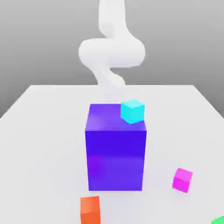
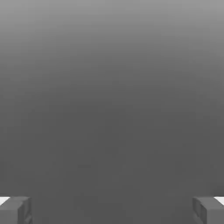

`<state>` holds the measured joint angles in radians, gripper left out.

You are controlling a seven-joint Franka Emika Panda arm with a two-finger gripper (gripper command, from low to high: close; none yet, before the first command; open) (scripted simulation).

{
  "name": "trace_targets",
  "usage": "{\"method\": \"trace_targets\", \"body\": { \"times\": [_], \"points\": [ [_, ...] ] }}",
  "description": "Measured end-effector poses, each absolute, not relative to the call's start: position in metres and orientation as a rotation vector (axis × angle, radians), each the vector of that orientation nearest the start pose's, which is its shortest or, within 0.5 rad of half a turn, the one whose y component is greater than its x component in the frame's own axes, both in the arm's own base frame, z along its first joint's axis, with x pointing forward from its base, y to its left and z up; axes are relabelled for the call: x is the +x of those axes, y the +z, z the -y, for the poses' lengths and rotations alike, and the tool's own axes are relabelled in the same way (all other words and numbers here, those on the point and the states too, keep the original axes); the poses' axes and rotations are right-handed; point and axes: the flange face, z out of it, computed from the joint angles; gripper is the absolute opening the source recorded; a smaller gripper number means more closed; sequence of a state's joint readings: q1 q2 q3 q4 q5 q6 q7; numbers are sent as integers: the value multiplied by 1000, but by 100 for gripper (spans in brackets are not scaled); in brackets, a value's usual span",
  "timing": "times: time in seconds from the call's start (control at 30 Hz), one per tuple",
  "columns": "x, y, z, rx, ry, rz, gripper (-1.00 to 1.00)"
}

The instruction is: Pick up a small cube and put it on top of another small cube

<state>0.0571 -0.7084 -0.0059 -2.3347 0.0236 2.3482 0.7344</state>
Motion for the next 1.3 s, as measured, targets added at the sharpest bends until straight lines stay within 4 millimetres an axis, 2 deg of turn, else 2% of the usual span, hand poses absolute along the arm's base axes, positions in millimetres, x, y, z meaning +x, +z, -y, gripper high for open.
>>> {"method": "trace_targets", "body": {
  "times": [0.07,0.17,0.27,0.37,0.5,0.63,0.77,0.93,0.97,1.13,1.17,1.23,1.3],
  "points": [
    [406,625,-39,-2608,-836,-814,0],
    [431,564,-70,-2709,-712,-663,0],
    [444,501,-104,-2799,-591,-507,0],
    [447,438,-137,-2880,-472,-343,0],
    [433,353,-176,-2975,-316,-116,0],
    [400,273,-212,-3050,-163,151,0],
    [365,201,-222,-3107,-27,366,0],
    [359,143,-222,-3116,-2,404,0],
    [358,133,-222,-3115,-1,404,-100],
    [358,133,-222,-3116,0,404,-100],
    [357,127,-222,-3116,0,404,-100],
    [358,138,-222,-3117,-1,406,-100],
    [359,157,-222,-3117,-1,406,-100]
  ]
}}
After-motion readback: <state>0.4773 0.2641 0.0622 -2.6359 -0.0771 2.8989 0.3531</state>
